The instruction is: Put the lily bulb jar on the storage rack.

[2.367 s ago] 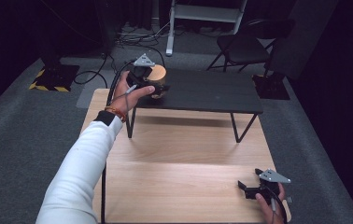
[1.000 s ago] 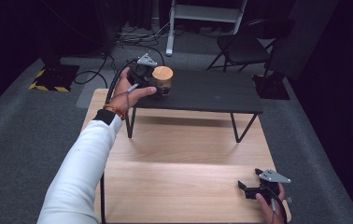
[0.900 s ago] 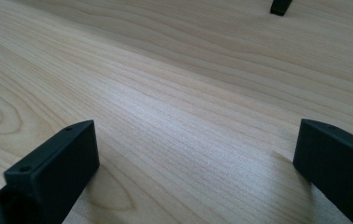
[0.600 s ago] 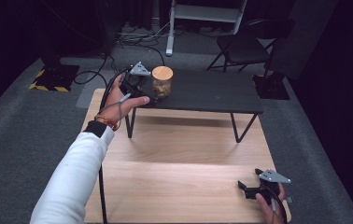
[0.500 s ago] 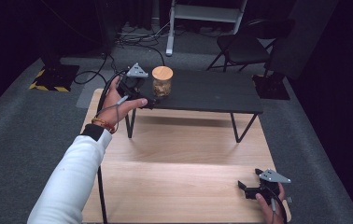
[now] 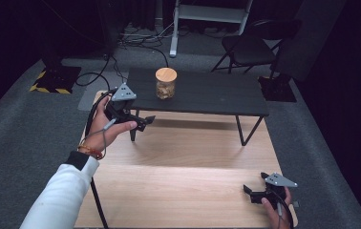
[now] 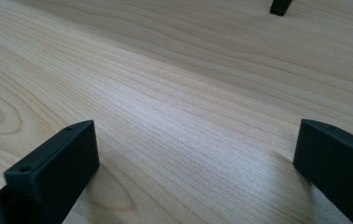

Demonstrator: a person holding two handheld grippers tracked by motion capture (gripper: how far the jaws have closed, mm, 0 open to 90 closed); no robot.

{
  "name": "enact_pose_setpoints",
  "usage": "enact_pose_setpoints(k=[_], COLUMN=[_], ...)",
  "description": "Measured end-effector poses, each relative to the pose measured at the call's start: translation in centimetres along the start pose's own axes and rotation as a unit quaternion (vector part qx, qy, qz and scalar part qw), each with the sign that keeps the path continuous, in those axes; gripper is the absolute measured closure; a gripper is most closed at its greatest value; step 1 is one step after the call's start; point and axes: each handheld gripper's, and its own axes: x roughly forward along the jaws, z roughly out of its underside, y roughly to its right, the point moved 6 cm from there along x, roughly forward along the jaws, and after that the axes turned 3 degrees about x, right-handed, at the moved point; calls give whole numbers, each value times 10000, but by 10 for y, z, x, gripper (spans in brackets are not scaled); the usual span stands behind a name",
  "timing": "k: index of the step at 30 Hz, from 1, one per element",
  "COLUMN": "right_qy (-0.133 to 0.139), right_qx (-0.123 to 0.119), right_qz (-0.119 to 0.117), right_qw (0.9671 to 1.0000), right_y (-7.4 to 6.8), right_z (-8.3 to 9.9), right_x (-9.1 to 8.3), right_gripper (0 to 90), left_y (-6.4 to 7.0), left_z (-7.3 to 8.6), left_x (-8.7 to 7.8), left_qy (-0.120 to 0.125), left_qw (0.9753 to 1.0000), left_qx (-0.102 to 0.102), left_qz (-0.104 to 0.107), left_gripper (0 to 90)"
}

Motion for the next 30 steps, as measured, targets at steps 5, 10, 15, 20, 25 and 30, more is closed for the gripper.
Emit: enact_pose_setpoints(k=[5,10,15,20,25,30], right_qy=[-1,-1,-1,-3,-3,-3], right_qx=[0,-1,-2,-7,-7,-7], right_qz=[0,0,0,-7,-9,-10], right_qw=[10000,10000,10000,10000,10000,10000], right_y=[0,0,0,0,0,0], right_z=[0,0,0,0,0,0], right_x=[0,0,0,0,0,0], right_gripper=[0,0,0,0,0,0], left_y=[9,19,29,38,48,55], left_z=[24,54,87,114,136,159], left_x=[-10,-21,-27,-28,-27,-24], left_qy=[31,184,277,217,196,232], left_qw=[10000,9997,9992,9993,9993,9992], left_qx=[-79,-145,-194,-184,-154,-185], left_qz=[-40,-124,-203,-226,-288,-249], left_gripper=[8,8,6,5,5,5])
